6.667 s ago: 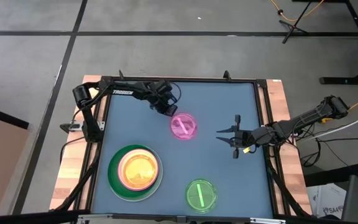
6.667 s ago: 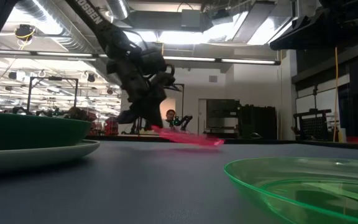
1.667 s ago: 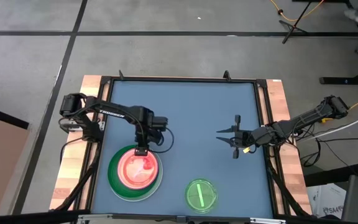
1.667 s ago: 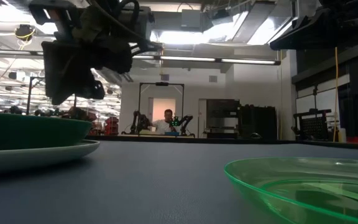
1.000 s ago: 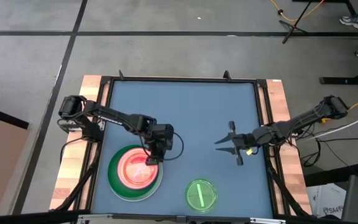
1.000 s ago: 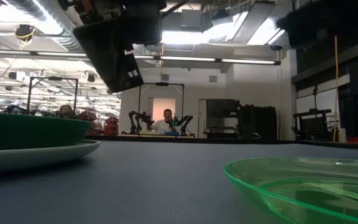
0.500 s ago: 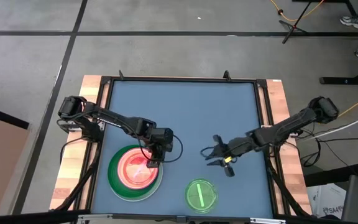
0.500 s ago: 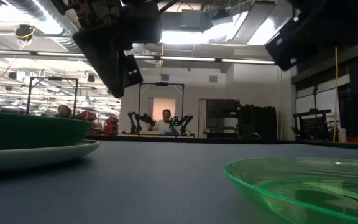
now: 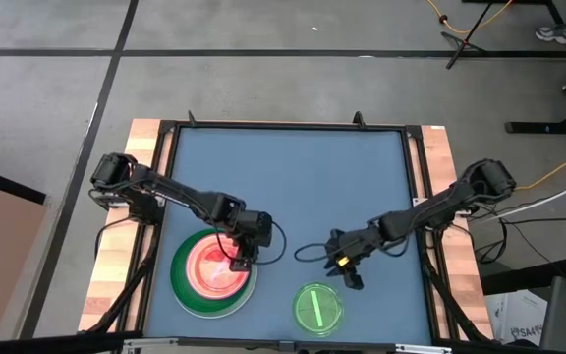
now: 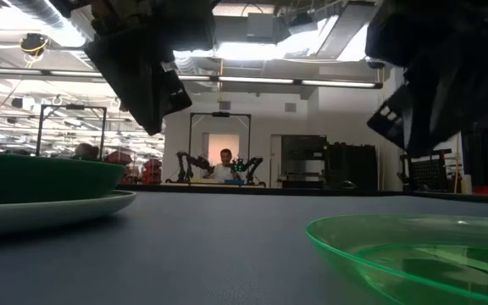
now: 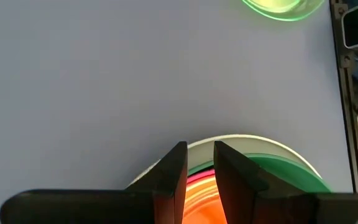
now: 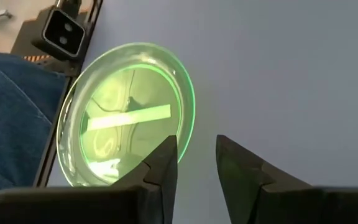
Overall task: Stack plastic plates
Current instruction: Stack the green plate on top of the pink plate
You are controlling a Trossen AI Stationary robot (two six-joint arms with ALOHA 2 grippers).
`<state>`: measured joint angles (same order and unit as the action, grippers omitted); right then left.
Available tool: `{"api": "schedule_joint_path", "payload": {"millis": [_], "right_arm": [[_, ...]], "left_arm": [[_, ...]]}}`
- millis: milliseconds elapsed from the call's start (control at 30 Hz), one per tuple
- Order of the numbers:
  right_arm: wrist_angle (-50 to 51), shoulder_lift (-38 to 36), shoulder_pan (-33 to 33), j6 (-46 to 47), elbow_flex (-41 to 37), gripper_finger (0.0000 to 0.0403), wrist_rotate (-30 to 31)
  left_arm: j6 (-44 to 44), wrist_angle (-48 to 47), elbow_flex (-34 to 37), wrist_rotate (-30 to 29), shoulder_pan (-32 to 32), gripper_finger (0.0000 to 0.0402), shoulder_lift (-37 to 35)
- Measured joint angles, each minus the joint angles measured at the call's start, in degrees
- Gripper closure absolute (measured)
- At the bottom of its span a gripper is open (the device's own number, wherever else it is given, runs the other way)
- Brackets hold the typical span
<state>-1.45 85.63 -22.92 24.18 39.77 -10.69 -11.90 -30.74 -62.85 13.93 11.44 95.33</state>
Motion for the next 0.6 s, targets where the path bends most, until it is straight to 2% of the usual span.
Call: {"api": "schedule_joint_path", "payload": {"millis": [200, 600], "right_arm": [[-0.5, 2.1, -2.7, 2.3, 0.0, 0.0299, -0.1], [0.1, 2.4, -10.5, 10.2, 0.0, 0.0299, 8.1]], "left_arm": [[0.0, 0.0, 0.0, 0.0, 1.6, 0.0329, 0.0], [0.0, 0.0, 0.0, -1.3, 3.0, 0.0329, 0.0]]}}
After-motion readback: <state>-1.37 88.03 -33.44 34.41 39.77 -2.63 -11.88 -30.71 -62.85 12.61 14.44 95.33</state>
